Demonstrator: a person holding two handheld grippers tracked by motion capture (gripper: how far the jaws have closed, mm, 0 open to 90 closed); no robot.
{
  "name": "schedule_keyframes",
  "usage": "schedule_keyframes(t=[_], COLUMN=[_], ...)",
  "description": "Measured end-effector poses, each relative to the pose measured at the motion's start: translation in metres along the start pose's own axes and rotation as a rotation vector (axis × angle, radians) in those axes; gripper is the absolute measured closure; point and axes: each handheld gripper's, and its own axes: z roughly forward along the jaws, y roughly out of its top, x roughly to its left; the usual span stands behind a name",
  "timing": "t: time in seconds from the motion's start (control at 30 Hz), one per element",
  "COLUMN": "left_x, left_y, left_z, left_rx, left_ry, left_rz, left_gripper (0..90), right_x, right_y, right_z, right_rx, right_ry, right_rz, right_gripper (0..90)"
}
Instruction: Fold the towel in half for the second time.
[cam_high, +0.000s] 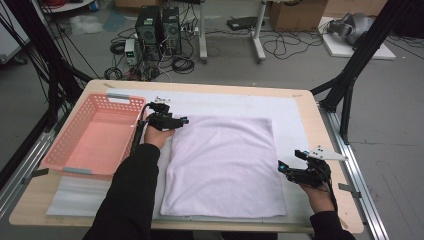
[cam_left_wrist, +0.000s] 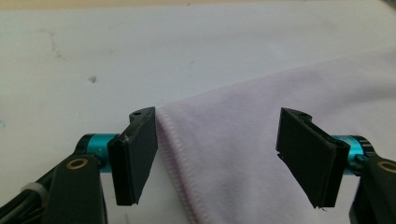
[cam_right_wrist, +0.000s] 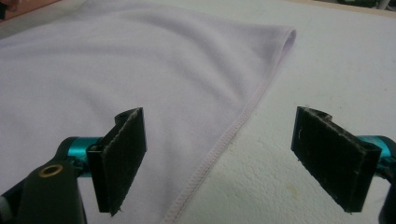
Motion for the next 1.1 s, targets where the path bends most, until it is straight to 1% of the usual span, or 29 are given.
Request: schedule_keyframes(t=[0.03,0.1,0.23,0.27,0.3,0.37,0.4,0.43,0.47,0.5,0.53,0.57,0.67,0.73,0.8,0.83,0.87,0.93,0.97,1.0,1.07,1.1], left_x=[0.001,0.004,0.005,0.006,0.006,0.005,0.005,0.006,0.006,0.007,0.006,0.005,0.006,0.007,0.010,0.011,0.012,0.014,0.014,0.014,0.013,0.014], left_y=[0.000,0.000,-0.002,-0.003,-0.004,-0.006,-0.006,-0.007,-0.007,-0.007,-0.007,-0.007,-0.007,-0.007,-0.007,-0.007,-0.007,-0.007,-0.007,-0.007,-0.007,-0.007], left_z=[0.003,0.008,0.018,0.021,0.022,0.024,0.024,0.024,0.024,0.023,0.023,0.023,0.023,0.023,0.023,0.023,0.022,0.022,0.022,0.022,0.022,0.022], left_rx=[0.006,0.012,0.019,0.024,0.033,0.022,0.022,0.015,0.015,0.018,0.019,0.019,0.020,0.012,0.010,0.009,0.009,0.006,0.005,0.005,0.005,0.006], left_ry=[0.008,0.019,0.044,0.038,0.034,0.045,0.045,0.029,0.029,-0.017,-0.024,-0.023,-0.025,-0.028,-0.032,-0.033,-0.036,-0.036,-0.035,-0.034,-0.033,-0.034], left_rz=[0.002,0.009,0.055,0.065,0.087,0.138,0.138,0.129,0.129,0.124,0.132,0.140,0.131,0.106,0.082,0.070,0.062,0.042,0.041,0.044,0.045,0.043], left_gripper=[30.5,31.8,39.8,41.4,46.5,50.8,53.3,57.5,62.8,71.8,79.0,81.1,82.5,82.6,82.6,82.6,82.6,82.8,82.9,83.0,83.1,83.1], right_x=[-0.001,-0.002,-0.003,-0.004,-0.004,-0.005,-0.006,-0.005,-0.006,-0.006,-0.007,-0.008,-0.015,-0.024,-0.034,-0.039,-0.043,-0.051,-0.055,-0.060,-0.067,-0.070], right_y=[0.000,0.000,-0.001,-0.001,-0.001,-0.001,0.000,0.001,0.002,0.004,0.007,0.010,0.021,0.030,0.039,0.043,0.046,0.052,0.054,0.056,0.059,0.060], right_z=[0.001,0.001,0.004,0.005,0.006,0.009,0.011,0.014,0.016,0.019,0.023,0.027,0.043,0.056,0.069,0.075,0.082,0.095,0.102,0.108,0.119,0.124], right_rx=[-0.006,-0.006,0.003,0.004,0.010,0.011,0.009,0.011,0.009,0.013,0.020,0.030,0.069,0.096,0.123,0.135,0.151,0.181,0.199,0.205,0.214,0.214], right_ry=[-0.001,-0.001,0.004,0.007,0.008,0.008,0.009,0.005,-0.004,-0.016,-0.020,-0.015,-0.008,-0.010,-0.008,-0.006,-0.013,-0.016,-0.019,-0.016,-0.026,-0.042], right_rz=[-0.007,-0.002,0.011,0.009,0.013,0.016,0.016,0.021,0.017,0.021,0.024,0.026,0.035,0.037,0.065,0.061,0.052,0.058,0.070,0.087,0.108,0.111], right_gripper=[17.0,17.0,17.0,17.0,17.0,17.0,17.0,17.0,17.0,17.0,17.0,17.0,17.0,17.1,18.7,23.1,24.3,23.5,23.7,23.8,24.0,24.1])
